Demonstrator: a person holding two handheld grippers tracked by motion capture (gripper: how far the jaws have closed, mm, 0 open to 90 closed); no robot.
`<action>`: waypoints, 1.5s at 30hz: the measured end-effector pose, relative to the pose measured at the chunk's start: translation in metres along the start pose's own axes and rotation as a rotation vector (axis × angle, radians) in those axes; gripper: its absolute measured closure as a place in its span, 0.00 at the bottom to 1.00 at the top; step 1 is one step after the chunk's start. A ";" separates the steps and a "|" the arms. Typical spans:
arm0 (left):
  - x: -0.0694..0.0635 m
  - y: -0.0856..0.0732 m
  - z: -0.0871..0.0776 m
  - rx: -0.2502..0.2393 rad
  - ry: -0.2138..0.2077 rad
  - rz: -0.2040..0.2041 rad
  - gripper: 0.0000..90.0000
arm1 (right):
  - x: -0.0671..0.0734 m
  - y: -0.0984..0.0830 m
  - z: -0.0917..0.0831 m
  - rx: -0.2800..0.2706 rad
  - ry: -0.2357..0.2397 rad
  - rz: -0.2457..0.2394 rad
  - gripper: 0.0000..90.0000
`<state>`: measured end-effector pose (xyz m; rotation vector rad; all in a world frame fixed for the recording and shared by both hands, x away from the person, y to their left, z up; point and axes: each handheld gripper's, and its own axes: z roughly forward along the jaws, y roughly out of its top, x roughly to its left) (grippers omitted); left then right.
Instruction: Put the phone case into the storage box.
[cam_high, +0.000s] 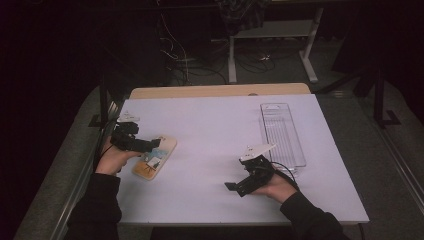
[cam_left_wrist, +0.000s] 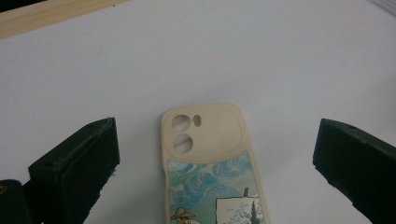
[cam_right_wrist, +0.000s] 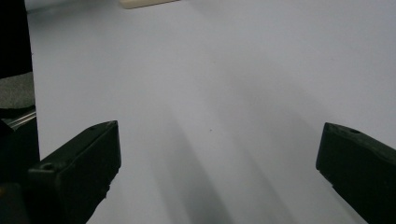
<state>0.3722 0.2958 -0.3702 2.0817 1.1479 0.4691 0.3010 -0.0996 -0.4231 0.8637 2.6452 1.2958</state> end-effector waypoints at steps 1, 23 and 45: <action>-0.001 -0.001 0.000 -0.004 -0.001 -0.006 0.00 | 0.000 0.000 0.000 0.001 0.000 0.000 0.00; -0.009 -0.019 0.003 0.019 -0.008 0.004 0.00 | 0.000 0.000 0.000 0.000 -0.001 0.001 0.00; -0.006 -0.042 0.011 0.051 0.000 -0.056 0.00 | 0.002 0.000 0.001 0.004 0.003 -0.001 0.00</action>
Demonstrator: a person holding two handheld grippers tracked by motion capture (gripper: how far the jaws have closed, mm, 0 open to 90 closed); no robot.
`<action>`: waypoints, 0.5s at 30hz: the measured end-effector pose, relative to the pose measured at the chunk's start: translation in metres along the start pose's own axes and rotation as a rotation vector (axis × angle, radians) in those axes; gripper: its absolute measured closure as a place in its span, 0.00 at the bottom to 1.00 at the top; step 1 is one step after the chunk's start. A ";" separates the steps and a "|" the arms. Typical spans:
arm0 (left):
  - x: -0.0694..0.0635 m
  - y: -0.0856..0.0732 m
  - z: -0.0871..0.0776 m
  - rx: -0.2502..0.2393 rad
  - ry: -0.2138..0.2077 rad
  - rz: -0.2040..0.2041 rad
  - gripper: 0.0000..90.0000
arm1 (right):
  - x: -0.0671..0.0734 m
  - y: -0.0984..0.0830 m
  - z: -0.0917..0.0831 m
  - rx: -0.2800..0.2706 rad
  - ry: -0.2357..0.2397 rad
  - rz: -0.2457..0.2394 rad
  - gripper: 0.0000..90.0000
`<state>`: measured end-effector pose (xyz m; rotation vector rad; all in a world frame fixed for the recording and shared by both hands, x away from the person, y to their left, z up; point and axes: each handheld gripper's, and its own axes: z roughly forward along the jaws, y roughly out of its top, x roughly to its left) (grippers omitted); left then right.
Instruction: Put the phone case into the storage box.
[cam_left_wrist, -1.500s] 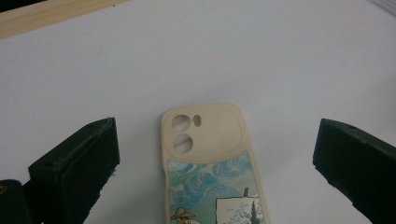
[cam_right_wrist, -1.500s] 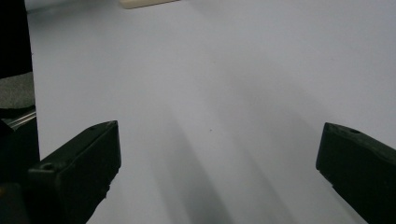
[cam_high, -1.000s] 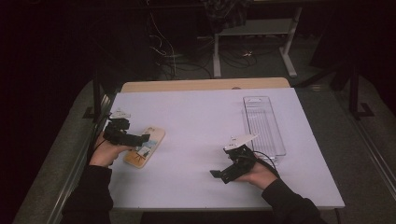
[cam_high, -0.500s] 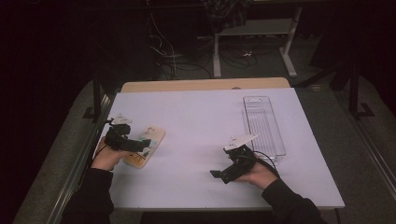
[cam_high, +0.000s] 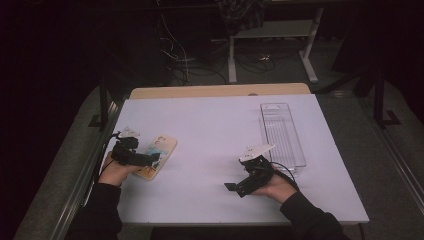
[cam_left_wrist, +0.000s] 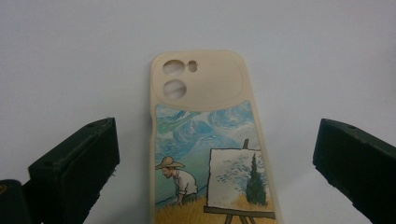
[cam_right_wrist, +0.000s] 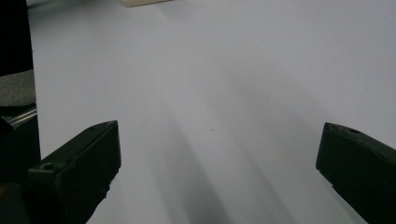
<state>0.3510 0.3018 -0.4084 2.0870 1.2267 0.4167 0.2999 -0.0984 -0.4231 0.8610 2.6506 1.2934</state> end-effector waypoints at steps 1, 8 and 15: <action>0.001 0.000 0.001 0.003 0.004 0.014 0.00 | 0.000 0.000 0.000 0.000 0.000 -0.001 0.00; 0.003 -0.005 0.008 0.030 0.002 0.002 0.00 | 0.000 0.000 0.001 0.004 -0.001 -0.002 0.00; 0.004 -0.010 0.014 0.070 -0.001 -0.002 0.00 | 0.000 0.000 0.001 0.005 -0.002 -0.003 0.00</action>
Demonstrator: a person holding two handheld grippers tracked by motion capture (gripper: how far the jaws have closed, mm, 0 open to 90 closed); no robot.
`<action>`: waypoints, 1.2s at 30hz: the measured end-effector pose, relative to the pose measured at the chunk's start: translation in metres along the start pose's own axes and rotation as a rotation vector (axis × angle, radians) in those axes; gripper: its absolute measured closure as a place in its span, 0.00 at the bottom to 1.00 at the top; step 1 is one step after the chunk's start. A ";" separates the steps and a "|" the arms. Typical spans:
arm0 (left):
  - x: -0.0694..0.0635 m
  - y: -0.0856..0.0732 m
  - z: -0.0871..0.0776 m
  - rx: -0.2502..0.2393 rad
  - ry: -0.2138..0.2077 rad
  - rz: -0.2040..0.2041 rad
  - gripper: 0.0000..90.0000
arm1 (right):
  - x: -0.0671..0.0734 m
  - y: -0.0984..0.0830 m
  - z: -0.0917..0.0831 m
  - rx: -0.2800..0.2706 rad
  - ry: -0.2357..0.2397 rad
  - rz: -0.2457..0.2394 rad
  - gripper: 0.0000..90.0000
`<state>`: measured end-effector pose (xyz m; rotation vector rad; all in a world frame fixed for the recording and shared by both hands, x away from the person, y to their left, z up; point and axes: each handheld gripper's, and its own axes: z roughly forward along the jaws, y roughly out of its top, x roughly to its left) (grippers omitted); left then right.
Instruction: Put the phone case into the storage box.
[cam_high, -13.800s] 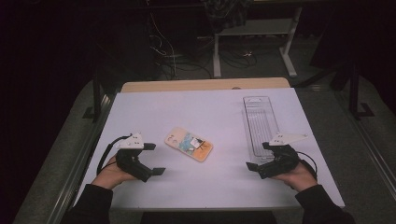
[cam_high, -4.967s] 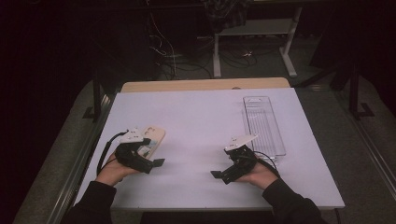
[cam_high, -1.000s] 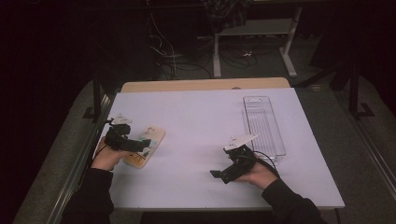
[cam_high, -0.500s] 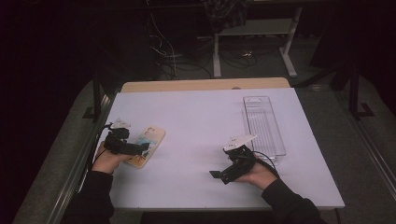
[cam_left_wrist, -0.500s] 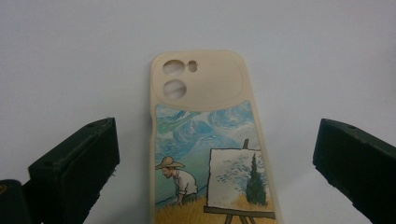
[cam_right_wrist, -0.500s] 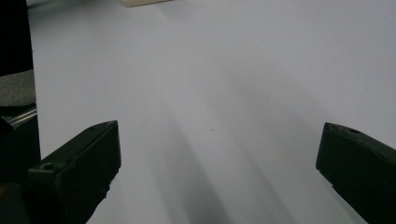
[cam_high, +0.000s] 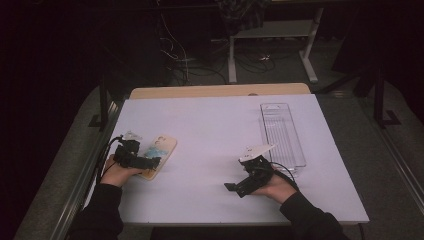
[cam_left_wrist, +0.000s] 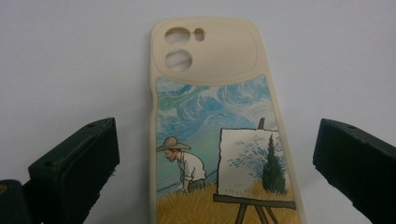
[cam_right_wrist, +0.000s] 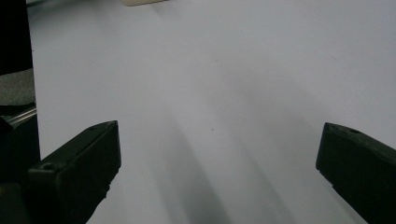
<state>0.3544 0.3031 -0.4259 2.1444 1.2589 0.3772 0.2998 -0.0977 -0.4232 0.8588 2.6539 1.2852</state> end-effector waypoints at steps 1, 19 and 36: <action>0.000 0.000 0.000 0.000 0.000 0.000 0.00 | 0.000 0.000 0.000 0.000 0.000 0.000 0.00; -0.011 -0.004 0.013 0.091 0.037 0.069 0.00 | 0.000 0.000 0.000 -0.001 -0.002 0.000 0.00; -0.011 -0.007 0.017 0.121 0.038 0.079 0.01 | 0.000 0.000 0.000 0.000 -0.002 -0.001 0.00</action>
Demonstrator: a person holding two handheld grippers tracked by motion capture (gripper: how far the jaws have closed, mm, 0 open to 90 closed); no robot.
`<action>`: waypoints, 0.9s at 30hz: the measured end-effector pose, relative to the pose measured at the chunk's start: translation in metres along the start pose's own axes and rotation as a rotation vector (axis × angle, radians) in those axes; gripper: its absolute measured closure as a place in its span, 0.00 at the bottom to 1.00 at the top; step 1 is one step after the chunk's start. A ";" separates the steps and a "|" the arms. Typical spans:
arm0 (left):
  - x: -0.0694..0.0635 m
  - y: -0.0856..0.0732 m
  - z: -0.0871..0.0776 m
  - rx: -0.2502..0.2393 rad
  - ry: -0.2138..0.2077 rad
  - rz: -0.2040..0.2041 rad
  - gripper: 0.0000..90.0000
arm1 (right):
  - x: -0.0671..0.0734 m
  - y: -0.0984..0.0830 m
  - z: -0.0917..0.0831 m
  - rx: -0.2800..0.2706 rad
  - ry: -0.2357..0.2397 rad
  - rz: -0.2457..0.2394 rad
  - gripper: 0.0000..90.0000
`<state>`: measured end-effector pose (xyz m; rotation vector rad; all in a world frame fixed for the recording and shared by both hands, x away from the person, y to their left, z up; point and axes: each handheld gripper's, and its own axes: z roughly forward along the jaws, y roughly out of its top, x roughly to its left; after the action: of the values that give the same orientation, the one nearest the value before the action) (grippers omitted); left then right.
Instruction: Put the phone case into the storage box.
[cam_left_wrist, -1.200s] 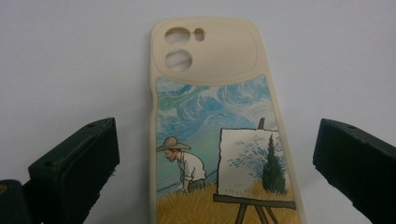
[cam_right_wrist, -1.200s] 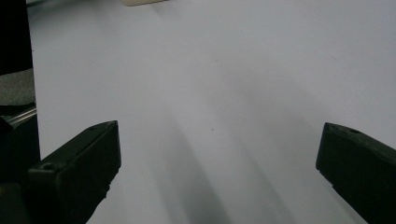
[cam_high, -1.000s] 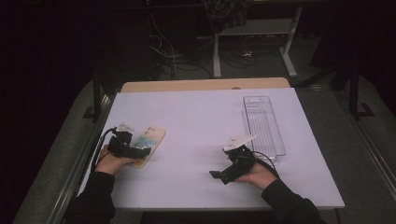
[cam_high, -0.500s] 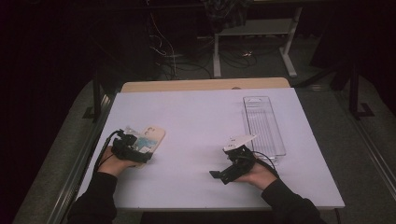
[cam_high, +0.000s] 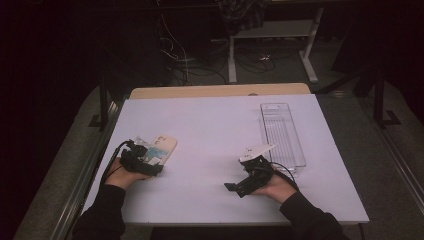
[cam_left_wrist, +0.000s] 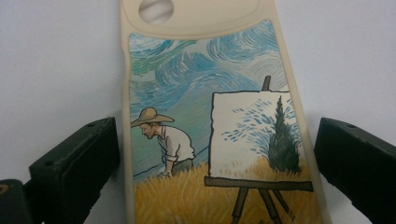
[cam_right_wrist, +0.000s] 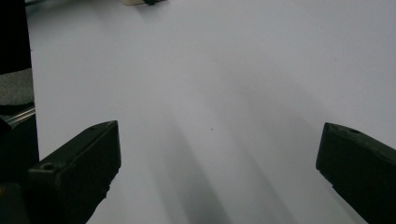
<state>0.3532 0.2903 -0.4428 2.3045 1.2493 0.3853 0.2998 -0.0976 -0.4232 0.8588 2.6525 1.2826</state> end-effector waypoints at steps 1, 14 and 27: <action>0.000 -0.001 0.000 -0.004 0.000 -0.004 0.01 | 0.000 0.000 0.000 0.000 0.000 0.000 0.00; 0.001 0.000 -0.003 -0.006 -0.003 0.004 0.10 | 0.000 0.000 0.000 0.002 0.001 0.010 0.00; 0.004 0.004 -0.004 0.015 -0.022 0.020 0.13 | 0.000 0.001 0.001 0.002 0.005 0.002 0.00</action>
<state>0.3560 0.2928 -0.4373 2.3296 1.2228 0.3574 0.3002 -0.0967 -0.4231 0.8605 2.6572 1.2849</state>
